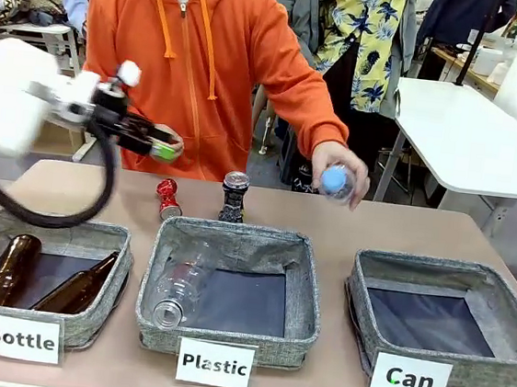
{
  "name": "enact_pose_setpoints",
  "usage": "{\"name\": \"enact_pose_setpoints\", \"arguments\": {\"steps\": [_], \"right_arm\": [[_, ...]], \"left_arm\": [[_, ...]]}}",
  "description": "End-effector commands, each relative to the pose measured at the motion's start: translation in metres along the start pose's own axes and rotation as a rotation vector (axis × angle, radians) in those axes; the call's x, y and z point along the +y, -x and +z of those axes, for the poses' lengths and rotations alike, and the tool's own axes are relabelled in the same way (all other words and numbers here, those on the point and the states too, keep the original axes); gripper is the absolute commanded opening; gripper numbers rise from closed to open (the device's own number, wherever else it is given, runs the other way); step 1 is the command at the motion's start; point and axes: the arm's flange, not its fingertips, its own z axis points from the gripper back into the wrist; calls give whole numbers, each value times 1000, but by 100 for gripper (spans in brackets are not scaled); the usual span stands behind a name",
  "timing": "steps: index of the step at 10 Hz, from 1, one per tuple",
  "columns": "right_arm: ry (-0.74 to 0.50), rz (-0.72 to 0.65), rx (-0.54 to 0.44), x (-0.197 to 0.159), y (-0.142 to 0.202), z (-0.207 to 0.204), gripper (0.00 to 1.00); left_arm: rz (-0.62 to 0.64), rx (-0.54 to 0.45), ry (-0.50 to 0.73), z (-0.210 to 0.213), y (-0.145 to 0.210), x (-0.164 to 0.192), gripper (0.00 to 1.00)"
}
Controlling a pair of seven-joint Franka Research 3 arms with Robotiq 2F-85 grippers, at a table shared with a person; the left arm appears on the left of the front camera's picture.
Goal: Sort the can waste into the basket.
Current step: Pick up the can waste from the table and place it in the right Fabric basket.
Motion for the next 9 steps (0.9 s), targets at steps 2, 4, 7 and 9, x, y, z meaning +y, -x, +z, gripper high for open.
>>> {"name": "enact_pose_setpoints", "arguments": {"steps": [2,4,7,9], "right_arm": [[-31,22,-12,2,-3,0,100],[-31,22,-12,2,-3,0,100],[-31,22,-12,2,-3,0,100],[-31,22,-12,2,-3,0,100]], "left_arm": [[-92,-281,69,169,57,-109,100],[-96,-402,-55,199,97,-153,100],[-86,-450,-56,199,112,-147,100],[-62,-405,-10,192,98,-127,100]]}}
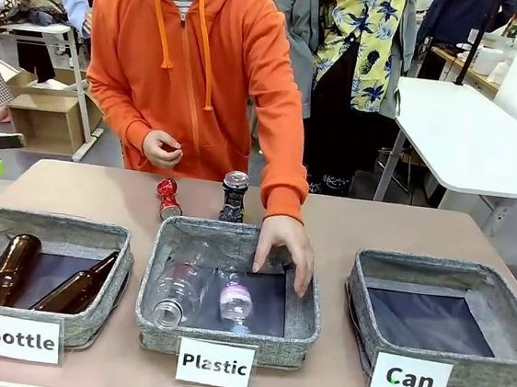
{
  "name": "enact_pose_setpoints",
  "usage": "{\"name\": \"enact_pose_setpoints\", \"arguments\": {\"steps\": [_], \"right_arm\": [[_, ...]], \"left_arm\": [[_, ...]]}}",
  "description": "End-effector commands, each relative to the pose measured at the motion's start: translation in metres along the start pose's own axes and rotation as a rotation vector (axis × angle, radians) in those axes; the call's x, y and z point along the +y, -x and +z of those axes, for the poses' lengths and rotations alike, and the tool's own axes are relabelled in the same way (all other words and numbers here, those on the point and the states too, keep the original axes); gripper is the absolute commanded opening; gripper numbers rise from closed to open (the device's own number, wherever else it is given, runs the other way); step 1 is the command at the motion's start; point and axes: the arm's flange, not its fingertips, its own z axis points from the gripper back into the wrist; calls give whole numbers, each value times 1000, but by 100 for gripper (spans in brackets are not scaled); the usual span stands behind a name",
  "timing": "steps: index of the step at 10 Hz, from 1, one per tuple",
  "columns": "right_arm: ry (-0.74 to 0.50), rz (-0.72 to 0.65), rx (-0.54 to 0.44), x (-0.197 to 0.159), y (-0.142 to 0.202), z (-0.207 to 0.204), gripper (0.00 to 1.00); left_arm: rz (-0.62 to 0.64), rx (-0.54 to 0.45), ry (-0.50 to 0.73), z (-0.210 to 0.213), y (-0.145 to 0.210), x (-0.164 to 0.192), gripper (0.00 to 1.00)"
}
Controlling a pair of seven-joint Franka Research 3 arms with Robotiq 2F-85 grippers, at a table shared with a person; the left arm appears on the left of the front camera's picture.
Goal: Sort the can waste into the basket.
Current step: Pick up the can waste from the table and place it in the right Fabric basket.
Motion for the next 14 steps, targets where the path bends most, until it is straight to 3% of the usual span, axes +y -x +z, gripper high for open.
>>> {"name": "enact_pose_setpoints", "arguments": {"steps": [1,3,5,7,9,10,11,12,14], "right_arm": [[-31,23,-11,2,-3,0,100],[-31,23,-11,2,-3,0,100],[-31,23,-11,2,-3,0,100],[-31,23,-11,2,-3,0,100],[-31,23,-11,2,-3,0,100],[-31,23,-11,2,-3,0,100],[-31,23,-11,2,-3,0,100],[-31,23,-11,2,-3,0,100],[-31,23,-11,2,-3,0,100]], "left_arm": [[24,81,55,-23,-20,30,100],[58,216,44,-79,-33,60,100],[43,396,31,-166,-28,85,100],[7,549,77,-256,-4,98,100],[-76,614,-10,-329,30,106,100],[-105,636,-74,-340,39,112,100],[-30,595,-56,-326,32,124,100],[-84,626,-10,-345,37,92,100],[-84,626,-10,-345,37,92,100]]}}
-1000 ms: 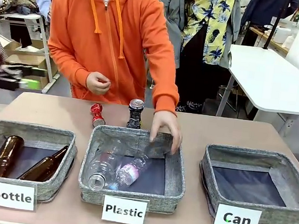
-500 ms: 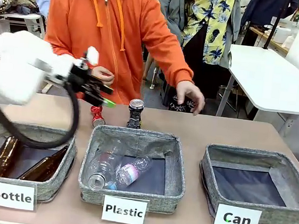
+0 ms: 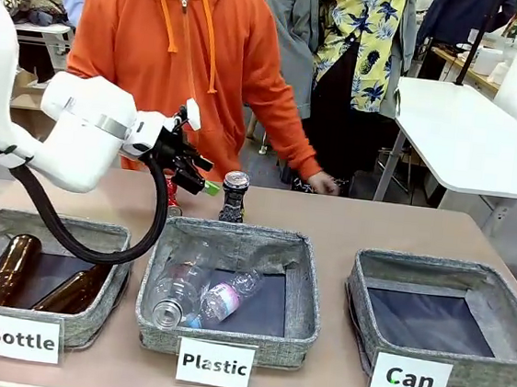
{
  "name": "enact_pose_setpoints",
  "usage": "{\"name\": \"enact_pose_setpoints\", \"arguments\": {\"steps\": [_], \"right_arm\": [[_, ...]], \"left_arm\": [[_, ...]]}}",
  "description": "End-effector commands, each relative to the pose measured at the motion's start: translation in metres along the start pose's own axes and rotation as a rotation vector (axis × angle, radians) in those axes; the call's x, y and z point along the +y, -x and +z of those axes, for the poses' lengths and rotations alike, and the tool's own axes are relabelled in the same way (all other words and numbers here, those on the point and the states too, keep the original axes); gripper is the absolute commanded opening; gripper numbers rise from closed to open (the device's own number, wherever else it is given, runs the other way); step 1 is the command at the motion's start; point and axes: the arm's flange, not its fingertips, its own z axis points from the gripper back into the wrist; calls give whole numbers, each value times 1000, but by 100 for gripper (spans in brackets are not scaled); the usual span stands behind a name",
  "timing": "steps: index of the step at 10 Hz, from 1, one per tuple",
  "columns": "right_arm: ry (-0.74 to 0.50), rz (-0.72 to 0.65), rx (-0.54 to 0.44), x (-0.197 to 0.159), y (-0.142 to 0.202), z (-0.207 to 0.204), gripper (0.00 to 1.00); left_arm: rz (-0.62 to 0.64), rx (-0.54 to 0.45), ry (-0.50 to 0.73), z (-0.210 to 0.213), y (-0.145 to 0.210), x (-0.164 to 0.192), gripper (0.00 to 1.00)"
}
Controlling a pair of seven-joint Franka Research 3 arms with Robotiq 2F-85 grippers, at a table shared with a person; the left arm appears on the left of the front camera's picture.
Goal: Sort the can waste into the basket.
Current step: Pick up the can waste from the table and place it in the right Fabric basket.
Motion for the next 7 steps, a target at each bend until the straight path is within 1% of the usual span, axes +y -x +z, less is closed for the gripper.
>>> {"name": "enact_pose_setpoints", "arguments": {"steps": [1,3,4,5,7], "right_arm": [[-31,22,-11,1,-3,0,100],[-31,22,-11,1,-3,0,100],[-31,22,-11,1,-3,0,100],[-31,22,-11,1,-3,0,100],[-31,22,-11,1,-3,0,100]], "left_arm": [[-10,-3,16,5,-2,-10,100],[6,-2,-12,-10,-1,15,100],[-1,-22,21,-15,0,25,100],[28,-44,44,-20,4,36,100],[71,-19,81,-33,12,49,100]]}}
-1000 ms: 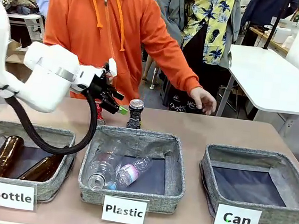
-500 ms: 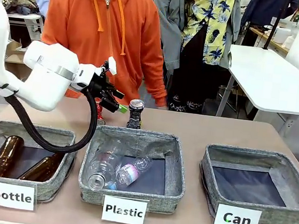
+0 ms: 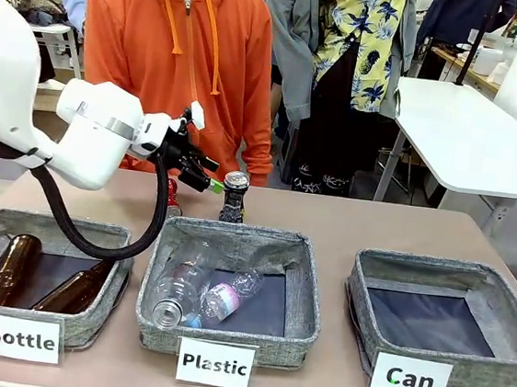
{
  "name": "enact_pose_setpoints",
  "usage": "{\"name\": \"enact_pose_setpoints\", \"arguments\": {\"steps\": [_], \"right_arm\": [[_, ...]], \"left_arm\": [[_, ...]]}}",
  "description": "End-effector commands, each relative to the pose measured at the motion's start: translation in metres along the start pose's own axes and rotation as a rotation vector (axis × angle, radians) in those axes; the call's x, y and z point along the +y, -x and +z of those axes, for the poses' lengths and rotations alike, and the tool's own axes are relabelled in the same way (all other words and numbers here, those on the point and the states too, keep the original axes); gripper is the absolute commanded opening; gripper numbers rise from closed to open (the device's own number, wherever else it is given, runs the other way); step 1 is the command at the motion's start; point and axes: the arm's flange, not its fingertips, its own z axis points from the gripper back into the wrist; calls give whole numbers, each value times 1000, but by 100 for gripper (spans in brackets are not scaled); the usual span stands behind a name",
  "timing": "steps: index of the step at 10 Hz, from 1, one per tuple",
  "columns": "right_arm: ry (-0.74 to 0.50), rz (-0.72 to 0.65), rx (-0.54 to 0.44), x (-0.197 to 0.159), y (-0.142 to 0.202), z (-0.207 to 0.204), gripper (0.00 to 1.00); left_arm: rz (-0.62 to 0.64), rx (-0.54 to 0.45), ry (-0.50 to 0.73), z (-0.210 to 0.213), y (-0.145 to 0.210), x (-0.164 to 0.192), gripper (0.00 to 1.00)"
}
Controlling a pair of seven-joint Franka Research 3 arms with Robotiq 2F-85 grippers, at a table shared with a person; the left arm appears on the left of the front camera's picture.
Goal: Sort the can waste into the basket.
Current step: Pick up the can waste from the table and place it in the right Fabric basket.
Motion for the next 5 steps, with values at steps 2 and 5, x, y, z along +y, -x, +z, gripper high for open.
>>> {"name": "enact_pose_setpoints", "arguments": {"steps": [2,5], "right_arm": [[-31,22,-11,2,-3,0,100],[-31,22,-11,2,-3,0,100]], "left_arm": [[46,37,74,-9,6,15,100],[10,5,164,-19,12,15,100]]}}
